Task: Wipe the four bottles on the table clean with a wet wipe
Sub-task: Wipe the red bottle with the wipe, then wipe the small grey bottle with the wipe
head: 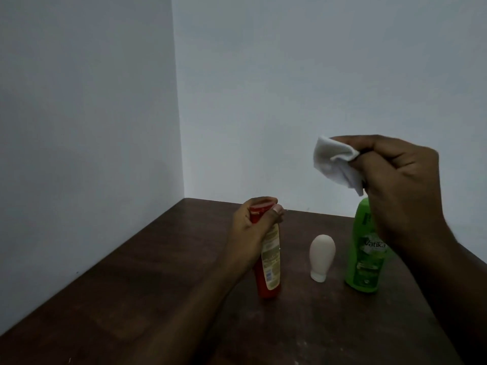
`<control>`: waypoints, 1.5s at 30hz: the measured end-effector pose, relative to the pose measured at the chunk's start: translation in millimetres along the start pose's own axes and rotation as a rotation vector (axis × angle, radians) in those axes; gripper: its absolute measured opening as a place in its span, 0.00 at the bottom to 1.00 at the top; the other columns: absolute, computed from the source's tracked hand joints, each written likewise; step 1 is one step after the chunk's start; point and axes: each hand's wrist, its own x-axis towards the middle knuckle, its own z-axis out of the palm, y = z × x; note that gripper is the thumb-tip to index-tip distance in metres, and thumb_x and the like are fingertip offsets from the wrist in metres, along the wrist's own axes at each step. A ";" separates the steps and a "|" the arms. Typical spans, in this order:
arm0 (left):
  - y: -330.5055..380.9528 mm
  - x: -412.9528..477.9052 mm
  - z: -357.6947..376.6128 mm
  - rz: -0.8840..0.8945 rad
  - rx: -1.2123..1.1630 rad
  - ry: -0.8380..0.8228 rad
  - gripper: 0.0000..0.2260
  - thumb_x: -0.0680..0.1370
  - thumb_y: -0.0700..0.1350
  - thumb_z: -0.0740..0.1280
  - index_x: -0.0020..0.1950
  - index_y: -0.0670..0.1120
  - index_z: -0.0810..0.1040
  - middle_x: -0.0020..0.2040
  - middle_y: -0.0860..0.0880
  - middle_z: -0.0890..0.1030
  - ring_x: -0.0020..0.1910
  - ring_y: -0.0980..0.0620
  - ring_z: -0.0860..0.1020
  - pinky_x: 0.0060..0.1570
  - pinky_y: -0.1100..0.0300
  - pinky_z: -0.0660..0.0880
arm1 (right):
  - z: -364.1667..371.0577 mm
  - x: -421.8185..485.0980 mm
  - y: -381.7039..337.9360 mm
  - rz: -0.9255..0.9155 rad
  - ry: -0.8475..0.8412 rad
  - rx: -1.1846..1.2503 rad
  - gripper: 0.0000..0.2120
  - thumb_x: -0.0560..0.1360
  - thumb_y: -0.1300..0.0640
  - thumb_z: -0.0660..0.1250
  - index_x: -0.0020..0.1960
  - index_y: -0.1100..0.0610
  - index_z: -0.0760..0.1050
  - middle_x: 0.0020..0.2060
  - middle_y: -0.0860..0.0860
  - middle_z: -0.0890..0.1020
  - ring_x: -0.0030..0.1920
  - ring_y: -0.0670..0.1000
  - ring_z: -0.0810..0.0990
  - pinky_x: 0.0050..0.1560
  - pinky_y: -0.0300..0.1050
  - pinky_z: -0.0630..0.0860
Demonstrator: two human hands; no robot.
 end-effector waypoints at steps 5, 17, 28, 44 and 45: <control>1.3 0.3 0.8 -0.009 0.011 -0.066 0.12 0.81 0.44 0.70 0.64 0.43 0.78 0.54 0.45 0.87 0.54 0.46 0.86 0.58 0.50 0.82 | -2.6 -0.4 -0.5 -0.011 0.004 0.002 0.18 0.78 0.72 0.61 0.55 0.56 0.84 0.42 0.37 0.87 0.43 0.37 0.83 0.42 0.28 0.74; -0.6 15.5 -33.4 -0.368 0.564 -0.498 0.24 0.73 0.43 0.80 0.65 0.53 0.75 0.60 0.52 0.84 0.59 0.54 0.83 0.61 0.49 0.81 | -16.1 -12.7 8.4 -0.046 0.081 -0.086 0.18 0.77 0.67 0.61 0.55 0.53 0.86 0.43 0.51 0.88 0.42 0.67 0.84 0.40 0.66 0.81; -26.8 21.8 -18.9 -0.167 0.567 -0.292 0.33 0.70 0.38 0.81 0.66 0.60 0.68 0.61 0.57 0.81 0.64 0.53 0.79 0.63 0.46 0.80 | -53.3 -79.8 63.2 -0.228 0.100 -0.509 0.16 0.72 0.72 0.60 0.52 0.67 0.84 0.47 0.56 0.86 0.44 0.39 0.77 0.52 0.26 0.69; -36.7 40.7 -29.0 -0.149 0.700 -0.344 0.43 0.69 0.47 0.82 0.78 0.56 0.62 0.77 0.52 0.70 0.76 0.49 0.69 0.73 0.43 0.71 | -44.0 -87.5 70.4 -0.202 0.012 -0.524 0.16 0.76 0.65 0.58 0.53 0.63 0.85 0.43 0.53 0.85 0.42 0.43 0.77 0.50 0.27 0.71; -31.9 42.2 -36.7 -0.150 0.805 -0.361 0.43 0.70 0.50 0.82 0.79 0.56 0.61 0.79 0.52 0.68 0.78 0.48 0.66 0.75 0.43 0.68 | -43.4 -88.0 70.3 -0.197 0.008 -0.525 0.16 0.76 0.65 0.58 0.53 0.62 0.85 0.42 0.52 0.84 0.42 0.41 0.76 0.50 0.26 0.69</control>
